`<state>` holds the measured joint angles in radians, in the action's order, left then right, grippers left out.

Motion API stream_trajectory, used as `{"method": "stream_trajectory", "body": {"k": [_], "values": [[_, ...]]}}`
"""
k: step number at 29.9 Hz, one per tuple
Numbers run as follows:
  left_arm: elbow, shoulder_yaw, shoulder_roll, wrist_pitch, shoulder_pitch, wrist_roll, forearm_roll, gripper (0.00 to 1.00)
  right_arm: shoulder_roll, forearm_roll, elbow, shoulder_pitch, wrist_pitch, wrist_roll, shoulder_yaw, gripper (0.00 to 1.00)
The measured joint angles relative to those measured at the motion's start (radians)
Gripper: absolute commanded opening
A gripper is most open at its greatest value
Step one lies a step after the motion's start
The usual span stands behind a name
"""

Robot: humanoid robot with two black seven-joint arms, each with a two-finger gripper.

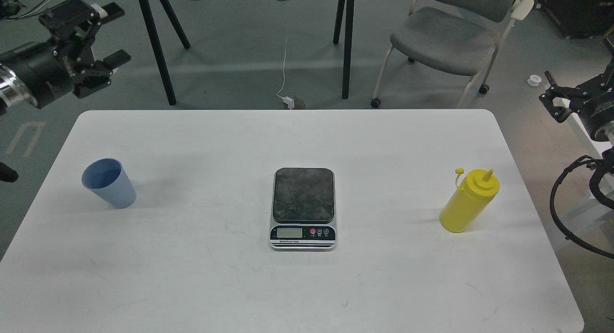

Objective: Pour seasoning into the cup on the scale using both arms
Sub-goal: 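Lower the left gripper toward the blue cup, then close the left gripper around the blue cup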

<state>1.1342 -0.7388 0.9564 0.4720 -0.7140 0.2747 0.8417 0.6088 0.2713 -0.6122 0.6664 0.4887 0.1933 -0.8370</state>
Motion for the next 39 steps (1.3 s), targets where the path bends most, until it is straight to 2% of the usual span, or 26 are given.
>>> {"method": "stream_trajectory", "body": {"k": [5, 8, 13, 16, 22, 30, 39], "values": [[-0.008, 0.017, 0.04, -0.101, 0.058, 0.035, 0.293, 0.98, -0.007, -0.001, 0.0, -0.001, 0.0, 0.002, 0.0, 1.0], [-0.016, 0.069, 0.04, -0.209, 0.084, 0.038, 0.5, 0.96, -0.008, -0.001, 0.0, -0.001, 0.0, 0.003, 0.0, 1.0], [-0.101, 0.267, 0.031, -0.432, 0.094, 0.046, 0.753, 0.91, -0.002, -0.001, 0.0, 0.0, 0.0, 0.003, -0.006, 1.0], [-0.174, 0.37, -0.005, -0.507, 0.088, 0.057, 0.788, 0.86, -0.001, -0.001, 0.001, 0.001, 0.0, 0.003, -0.007, 1.0], [-0.324, 0.428, -0.11, -0.535, 0.086, 0.092, 0.802, 0.79, 0.0, 0.0, 0.001, 0.001, 0.0, 0.003, -0.008, 1.0], [-0.46, 0.437, -0.184, -0.539, 0.088, 0.142, 0.803, 0.61, 0.0, 0.0, 0.001, 0.001, 0.0, 0.005, -0.008, 1.0], [-0.5, 0.438, -0.198, -0.538, 0.089, 0.167, 0.803, 0.59, -0.001, 0.0, 0.002, -0.006, 0.0, 0.008, -0.008, 1.0]]}}
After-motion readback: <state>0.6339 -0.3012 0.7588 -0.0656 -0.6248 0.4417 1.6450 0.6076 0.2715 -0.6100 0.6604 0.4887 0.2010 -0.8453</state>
